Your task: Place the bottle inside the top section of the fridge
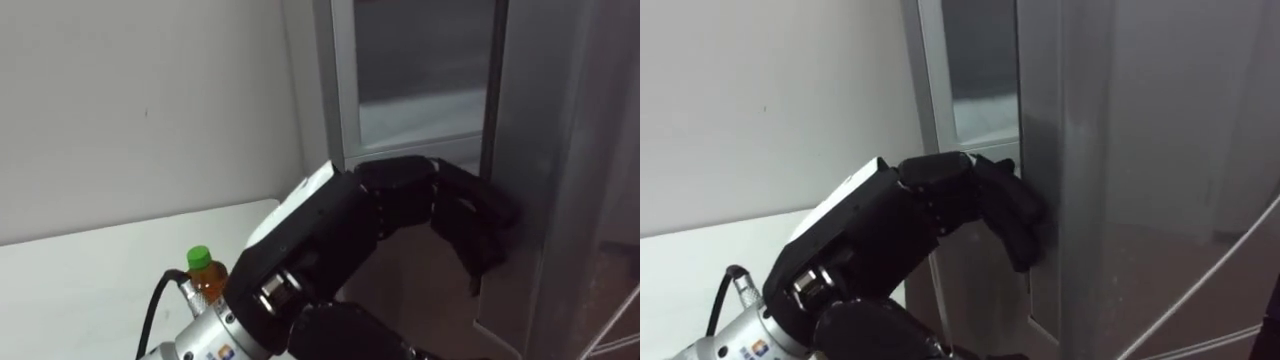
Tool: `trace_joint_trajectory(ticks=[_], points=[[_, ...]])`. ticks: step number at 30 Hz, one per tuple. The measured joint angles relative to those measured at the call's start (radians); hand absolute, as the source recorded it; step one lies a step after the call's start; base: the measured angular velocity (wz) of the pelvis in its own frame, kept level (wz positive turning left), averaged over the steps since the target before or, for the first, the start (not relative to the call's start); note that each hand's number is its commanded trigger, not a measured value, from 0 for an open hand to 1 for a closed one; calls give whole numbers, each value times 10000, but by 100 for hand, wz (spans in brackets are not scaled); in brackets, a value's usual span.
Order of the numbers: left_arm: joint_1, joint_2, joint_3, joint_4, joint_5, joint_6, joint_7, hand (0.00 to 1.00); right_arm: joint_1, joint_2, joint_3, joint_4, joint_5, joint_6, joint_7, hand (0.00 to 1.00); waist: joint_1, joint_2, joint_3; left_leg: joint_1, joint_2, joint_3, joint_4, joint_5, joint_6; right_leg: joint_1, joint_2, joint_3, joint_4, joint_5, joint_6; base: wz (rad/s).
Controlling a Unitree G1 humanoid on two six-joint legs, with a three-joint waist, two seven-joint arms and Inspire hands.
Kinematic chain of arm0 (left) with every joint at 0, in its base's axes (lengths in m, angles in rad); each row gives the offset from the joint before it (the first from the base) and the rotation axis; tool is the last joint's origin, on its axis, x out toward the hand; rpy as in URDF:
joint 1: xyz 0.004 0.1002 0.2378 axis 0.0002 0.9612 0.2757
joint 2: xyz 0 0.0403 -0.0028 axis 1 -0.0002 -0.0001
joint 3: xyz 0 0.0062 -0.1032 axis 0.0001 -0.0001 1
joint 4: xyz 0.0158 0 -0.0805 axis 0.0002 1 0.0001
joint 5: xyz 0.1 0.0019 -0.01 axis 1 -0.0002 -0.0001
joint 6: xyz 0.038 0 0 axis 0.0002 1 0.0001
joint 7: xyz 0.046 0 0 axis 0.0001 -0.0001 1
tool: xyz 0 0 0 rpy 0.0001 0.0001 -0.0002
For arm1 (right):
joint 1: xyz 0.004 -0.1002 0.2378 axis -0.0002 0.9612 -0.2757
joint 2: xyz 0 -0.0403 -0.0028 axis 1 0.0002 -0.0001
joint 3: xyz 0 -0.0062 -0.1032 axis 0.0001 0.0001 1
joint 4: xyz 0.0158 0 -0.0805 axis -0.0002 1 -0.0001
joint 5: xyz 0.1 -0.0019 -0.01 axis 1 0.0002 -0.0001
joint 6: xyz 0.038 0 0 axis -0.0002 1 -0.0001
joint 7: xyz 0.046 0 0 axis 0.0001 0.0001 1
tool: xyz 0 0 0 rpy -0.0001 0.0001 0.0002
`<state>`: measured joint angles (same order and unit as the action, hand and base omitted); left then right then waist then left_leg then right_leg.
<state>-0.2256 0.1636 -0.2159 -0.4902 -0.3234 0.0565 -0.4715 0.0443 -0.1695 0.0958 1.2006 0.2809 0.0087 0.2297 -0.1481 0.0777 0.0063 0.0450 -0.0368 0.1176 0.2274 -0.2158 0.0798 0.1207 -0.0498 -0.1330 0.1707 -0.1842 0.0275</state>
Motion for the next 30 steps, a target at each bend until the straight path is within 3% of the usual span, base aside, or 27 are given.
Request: trace_joint_trajectory(ticks=[13,20,30], points=[[0,52,-215,1,-2,-6,-224,0,-10,-1,-81,-11,120,-7,-78,0,-114,-90,29,201,68,439,-198,0,-1,-64,39,336,-147,23,-1,-9],[-2,68,-666,0,5,-41,-384,0,110,-3,-191,-42,302,-299,-36,0,-194,-112,25,194,82,701,-309,0,0,-204,53,514,-190,92,21,-11],[-6,115,-815,36,17,-176,-407,0,148,-28,-421,-41,596,-422,-85,0,-648,91,-6,217,149,1002,-477,-6,-1,-347,82,505,-167,183,16,-11]])
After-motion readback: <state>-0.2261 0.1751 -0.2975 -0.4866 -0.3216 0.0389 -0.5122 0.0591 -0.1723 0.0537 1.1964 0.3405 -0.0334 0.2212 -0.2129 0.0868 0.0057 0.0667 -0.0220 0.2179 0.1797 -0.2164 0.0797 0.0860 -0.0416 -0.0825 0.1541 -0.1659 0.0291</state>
